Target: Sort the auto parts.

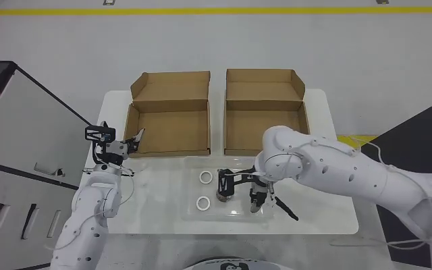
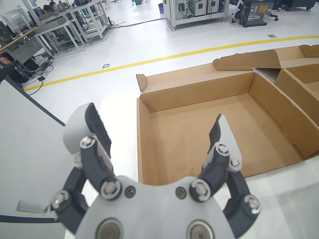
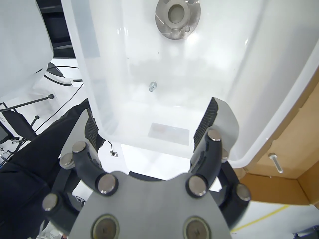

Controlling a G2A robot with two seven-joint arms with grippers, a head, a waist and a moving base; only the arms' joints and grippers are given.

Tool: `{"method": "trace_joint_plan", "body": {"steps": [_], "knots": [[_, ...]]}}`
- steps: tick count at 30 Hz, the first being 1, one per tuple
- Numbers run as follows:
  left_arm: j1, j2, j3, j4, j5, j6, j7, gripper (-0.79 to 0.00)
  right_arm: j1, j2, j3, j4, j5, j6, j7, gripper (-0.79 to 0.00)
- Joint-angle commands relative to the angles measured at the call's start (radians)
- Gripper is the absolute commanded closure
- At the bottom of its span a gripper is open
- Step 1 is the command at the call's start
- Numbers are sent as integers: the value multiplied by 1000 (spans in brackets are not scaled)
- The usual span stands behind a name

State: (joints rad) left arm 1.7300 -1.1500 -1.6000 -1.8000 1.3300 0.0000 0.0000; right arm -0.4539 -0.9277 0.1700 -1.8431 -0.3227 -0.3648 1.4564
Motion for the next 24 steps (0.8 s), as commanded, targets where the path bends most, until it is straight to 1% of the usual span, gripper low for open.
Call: {"method": "trace_joint_plan", "body": {"steps": [1, 3, 5, 6, 10, 12, 15, 18, 20, 22, 24], "knots": [[0, 0, 0, 0, 0, 0, 0, -785, -5, 1, 0, 1, -6, -4, -4, -757], [0, 0, 0, 0, 0, 0, 0, -785, -13, 2, 0, 1, -13, -8, -8, -720], [0, 0, 0, 0, 0, 0, 0, -785, -26, 4, 0, -1, -18, -10, -10, -659], [0, 0, 0, 0, 0, 0, 0, -785, -31, 5, 0, -3, -22, -9, -9, -650], [0, 0, 0, 0, 0, 0, 0, -785, -51, 8, 0, -8, -38, -8, -8, -536], [0, 0, 0, 0, 0, 0, 0, -785, -61, 10, 0, -9, -46, -8, -8, -520], [0, 0, 0, 0, 0, 0, 0, -785, -71, 12, 0, -8, -56, -7, -7, -520], [0, 0, 0, 0, 0, 0, 0, -785, -77, 15, 0, -1, -76, -14, -14, -499], [0, 0, 0, 0, 0, 0, 0, -785, -80, 17, 0, 3, -87, -20, -20, -499], [0, 0, 0, 0, 0, 0, 0, -785, -83, 19, 0, 7, -82, -22, -22, -459], [0, 0, 0, 0, 0, 0, 0, -785, -82, 19, 0, 12, -86, -25, -25, -400]]}}
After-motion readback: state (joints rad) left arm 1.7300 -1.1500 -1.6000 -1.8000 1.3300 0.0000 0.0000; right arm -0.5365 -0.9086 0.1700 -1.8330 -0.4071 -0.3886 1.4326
